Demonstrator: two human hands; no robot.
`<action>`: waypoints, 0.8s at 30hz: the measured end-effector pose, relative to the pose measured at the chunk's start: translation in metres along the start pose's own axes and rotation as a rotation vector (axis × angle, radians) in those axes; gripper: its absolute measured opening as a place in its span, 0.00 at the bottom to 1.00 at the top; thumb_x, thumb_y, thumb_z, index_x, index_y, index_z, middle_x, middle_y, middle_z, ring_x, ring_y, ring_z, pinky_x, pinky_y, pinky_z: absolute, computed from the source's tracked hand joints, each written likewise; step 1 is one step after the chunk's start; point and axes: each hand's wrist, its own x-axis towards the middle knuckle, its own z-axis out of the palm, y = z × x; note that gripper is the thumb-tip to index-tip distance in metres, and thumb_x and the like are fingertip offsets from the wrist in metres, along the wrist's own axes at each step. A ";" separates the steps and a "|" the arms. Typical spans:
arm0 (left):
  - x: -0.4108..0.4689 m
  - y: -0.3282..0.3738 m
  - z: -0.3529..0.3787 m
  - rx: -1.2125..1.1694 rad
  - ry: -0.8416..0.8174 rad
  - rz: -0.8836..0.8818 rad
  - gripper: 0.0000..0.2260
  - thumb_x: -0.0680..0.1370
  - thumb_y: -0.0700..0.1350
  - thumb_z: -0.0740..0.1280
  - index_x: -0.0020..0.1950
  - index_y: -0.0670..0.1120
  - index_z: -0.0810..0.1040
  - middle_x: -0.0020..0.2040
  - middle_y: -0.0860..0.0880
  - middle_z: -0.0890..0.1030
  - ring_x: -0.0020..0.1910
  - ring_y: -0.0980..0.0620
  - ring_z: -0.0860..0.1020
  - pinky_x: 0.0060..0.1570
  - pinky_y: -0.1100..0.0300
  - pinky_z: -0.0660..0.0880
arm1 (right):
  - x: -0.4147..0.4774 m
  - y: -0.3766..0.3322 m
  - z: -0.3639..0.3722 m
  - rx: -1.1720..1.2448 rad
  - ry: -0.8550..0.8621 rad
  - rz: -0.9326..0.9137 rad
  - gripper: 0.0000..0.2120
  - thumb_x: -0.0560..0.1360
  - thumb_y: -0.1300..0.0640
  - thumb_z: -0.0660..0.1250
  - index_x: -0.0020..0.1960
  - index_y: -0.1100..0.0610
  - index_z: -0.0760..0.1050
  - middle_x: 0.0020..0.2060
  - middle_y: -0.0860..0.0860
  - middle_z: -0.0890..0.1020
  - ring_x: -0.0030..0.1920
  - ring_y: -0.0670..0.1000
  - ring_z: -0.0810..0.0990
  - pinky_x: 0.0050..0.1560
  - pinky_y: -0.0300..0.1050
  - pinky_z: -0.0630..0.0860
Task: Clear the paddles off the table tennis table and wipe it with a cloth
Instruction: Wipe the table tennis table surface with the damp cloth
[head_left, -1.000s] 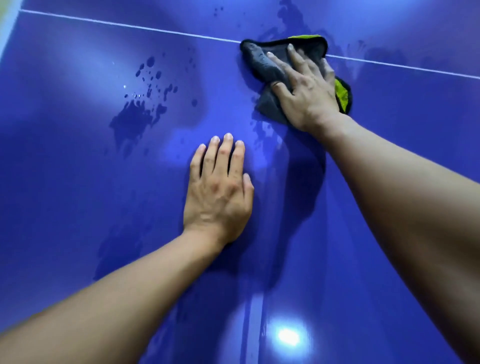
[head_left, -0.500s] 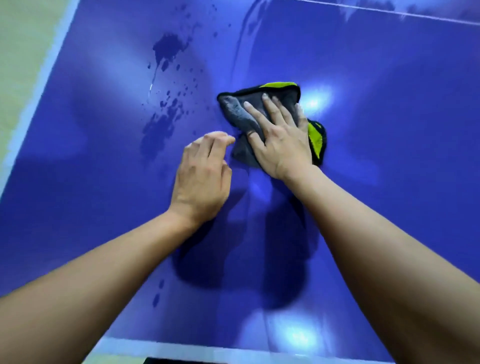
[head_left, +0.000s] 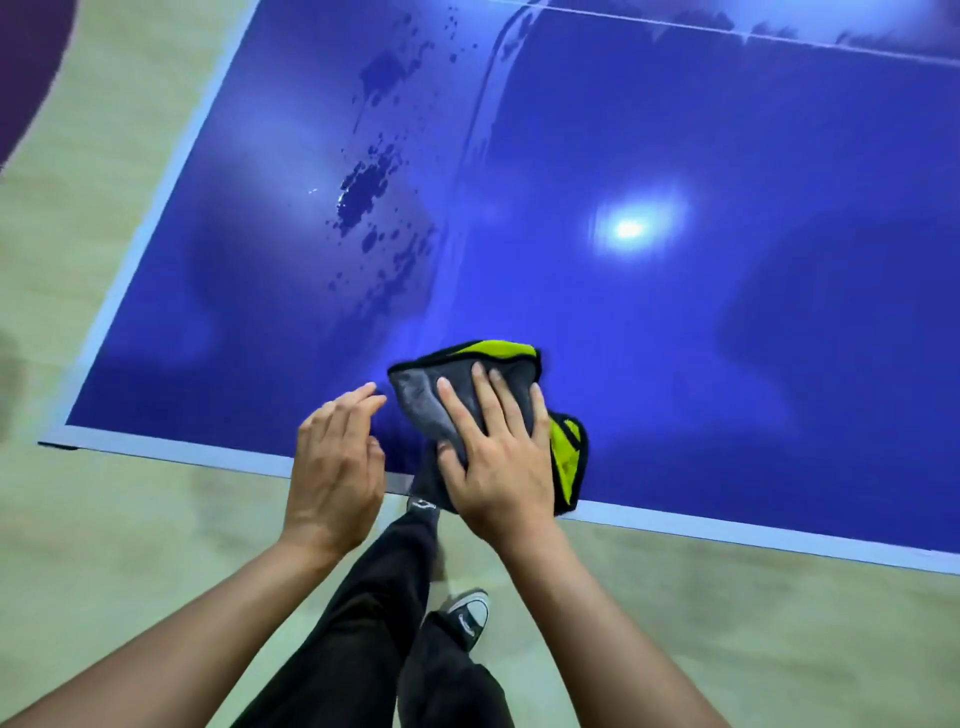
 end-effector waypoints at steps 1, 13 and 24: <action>-0.007 -0.003 -0.003 0.008 -0.039 0.008 0.20 0.77 0.39 0.55 0.67 0.40 0.75 0.71 0.44 0.75 0.69 0.41 0.73 0.70 0.46 0.67 | -0.012 -0.005 0.002 -0.005 -0.005 0.005 0.31 0.79 0.42 0.59 0.81 0.43 0.61 0.81 0.53 0.60 0.82 0.51 0.55 0.80 0.64 0.49; 0.004 -0.004 -0.023 -0.061 -0.051 -0.082 0.19 0.77 0.44 0.54 0.63 0.44 0.77 0.61 0.47 0.79 0.56 0.45 0.76 0.60 0.53 0.69 | 0.017 -0.035 0.013 -0.013 0.060 0.049 0.29 0.80 0.41 0.59 0.80 0.41 0.60 0.81 0.52 0.62 0.82 0.50 0.56 0.79 0.64 0.51; 0.153 -0.026 -0.024 -0.094 0.007 0.002 0.17 0.76 0.39 0.58 0.63 0.44 0.77 0.62 0.47 0.78 0.57 0.44 0.76 0.59 0.51 0.71 | 0.196 0.005 0.014 -0.042 0.134 0.160 0.27 0.81 0.40 0.55 0.80 0.39 0.62 0.81 0.50 0.61 0.81 0.49 0.56 0.80 0.62 0.50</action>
